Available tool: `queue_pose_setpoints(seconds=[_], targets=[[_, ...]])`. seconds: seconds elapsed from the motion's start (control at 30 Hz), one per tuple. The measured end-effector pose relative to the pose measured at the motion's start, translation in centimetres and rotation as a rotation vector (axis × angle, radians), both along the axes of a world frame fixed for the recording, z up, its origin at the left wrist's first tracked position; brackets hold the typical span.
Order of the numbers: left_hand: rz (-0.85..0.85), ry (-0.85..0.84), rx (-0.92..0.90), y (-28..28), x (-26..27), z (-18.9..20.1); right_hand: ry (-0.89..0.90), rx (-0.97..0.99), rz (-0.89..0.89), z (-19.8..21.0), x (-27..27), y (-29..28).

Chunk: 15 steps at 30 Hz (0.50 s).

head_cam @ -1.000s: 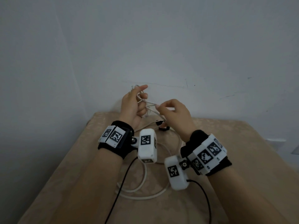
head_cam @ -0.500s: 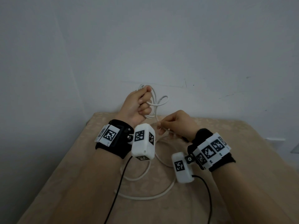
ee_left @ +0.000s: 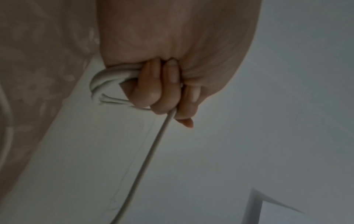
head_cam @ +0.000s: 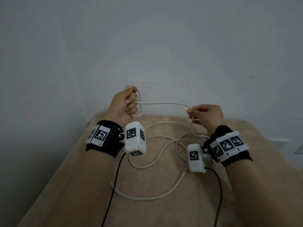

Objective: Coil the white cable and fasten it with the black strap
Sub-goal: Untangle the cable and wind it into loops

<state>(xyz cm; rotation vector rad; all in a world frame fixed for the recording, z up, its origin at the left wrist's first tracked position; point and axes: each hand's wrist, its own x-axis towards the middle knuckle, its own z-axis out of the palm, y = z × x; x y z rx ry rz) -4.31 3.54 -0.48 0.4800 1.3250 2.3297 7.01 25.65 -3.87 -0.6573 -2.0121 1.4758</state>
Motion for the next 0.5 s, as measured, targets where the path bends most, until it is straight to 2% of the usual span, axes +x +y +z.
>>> queue_pose_setpoints(seconds=[0.07, 0.13, 0.27, 0.4, 0.5], targets=[[-0.03, 0.007, 0.002, 0.4, 0.1, -0.1, -0.024, 0.105, 0.055, 0.5, 0.1, -0.1], [-0.067, 0.033, -0.01, 0.9, 0.4, -0.1, 0.033, 0.159, 0.191, 1.7, 0.5, -0.8], [-0.054, 0.111, -0.021, 1.5, 1.0, -0.1, 0.049, 0.124, 0.506, 3.9, 1.0, -3.7], [-0.05, 0.121, 0.071, 1.5, 1.1, 0.1, -0.084, 0.34, 0.572, 3.7, 0.5, -5.6], [-0.089, 0.074, 0.158, 1.4, 1.2, 0.2, -0.084, 0.372, 0.615, 3.2, 0.4, -6.5]])
